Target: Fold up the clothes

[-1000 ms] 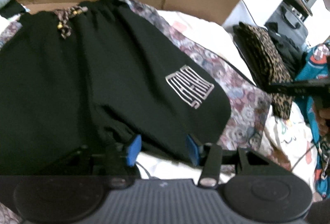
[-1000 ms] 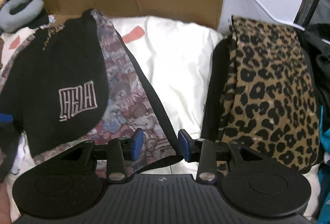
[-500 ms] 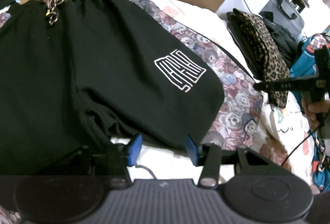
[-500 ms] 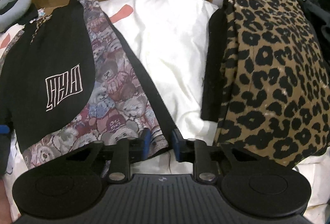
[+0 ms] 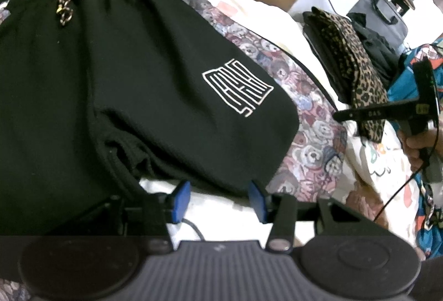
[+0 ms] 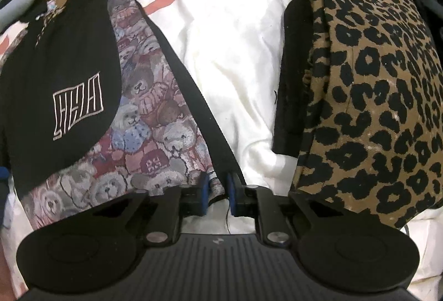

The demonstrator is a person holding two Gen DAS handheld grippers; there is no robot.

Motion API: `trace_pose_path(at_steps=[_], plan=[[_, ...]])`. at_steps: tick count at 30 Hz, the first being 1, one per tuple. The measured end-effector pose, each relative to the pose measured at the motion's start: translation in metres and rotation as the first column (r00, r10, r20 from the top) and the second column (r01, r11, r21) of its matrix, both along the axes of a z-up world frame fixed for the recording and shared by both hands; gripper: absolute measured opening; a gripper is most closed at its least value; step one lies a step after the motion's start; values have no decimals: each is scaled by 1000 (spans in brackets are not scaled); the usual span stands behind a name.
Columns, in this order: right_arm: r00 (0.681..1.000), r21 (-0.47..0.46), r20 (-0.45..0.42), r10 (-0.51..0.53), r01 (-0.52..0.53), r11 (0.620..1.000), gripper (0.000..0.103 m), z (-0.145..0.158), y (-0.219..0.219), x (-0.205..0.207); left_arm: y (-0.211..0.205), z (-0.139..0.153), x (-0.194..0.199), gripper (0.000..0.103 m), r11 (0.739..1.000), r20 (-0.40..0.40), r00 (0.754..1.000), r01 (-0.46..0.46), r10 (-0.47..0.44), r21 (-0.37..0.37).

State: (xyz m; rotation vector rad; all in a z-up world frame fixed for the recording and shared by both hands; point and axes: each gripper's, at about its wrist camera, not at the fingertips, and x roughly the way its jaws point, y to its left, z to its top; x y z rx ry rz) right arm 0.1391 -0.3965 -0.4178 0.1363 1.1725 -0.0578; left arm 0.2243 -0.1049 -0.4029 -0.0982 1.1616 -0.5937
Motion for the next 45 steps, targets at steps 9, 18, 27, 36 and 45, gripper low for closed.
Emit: trace_pose_path(at_steps=[9, 18, 27, 36, 45], plan=[[995, -58, 84, -56, 61, 996, 4, 24, -13, 0, 4, -6, -3, 49, 999, -36, 999, -16, 15, -32], [994, -72, 65, -84, 89, 993, 4, 8, -27, 7, 16, -17, 2, 49, 991, -109, 989, -106, 97, -81], [996, -79, 57, -69, 73, 994, 4, -4, -31, 11, 16, -30, 3, 49, 978, -144, 981, -152, 131, -144], [997, -82, 52, -58, 62, 995, 4, -5, -30, 13, 12, -45, 6, 49, 937, -252, 953, -233, 168, -259], [998, -83, 51, -46, 50, 995, 4, -5, -30, 13, 11, -47, 4, 2, 938, -307, 940, -232, 148, -257]])
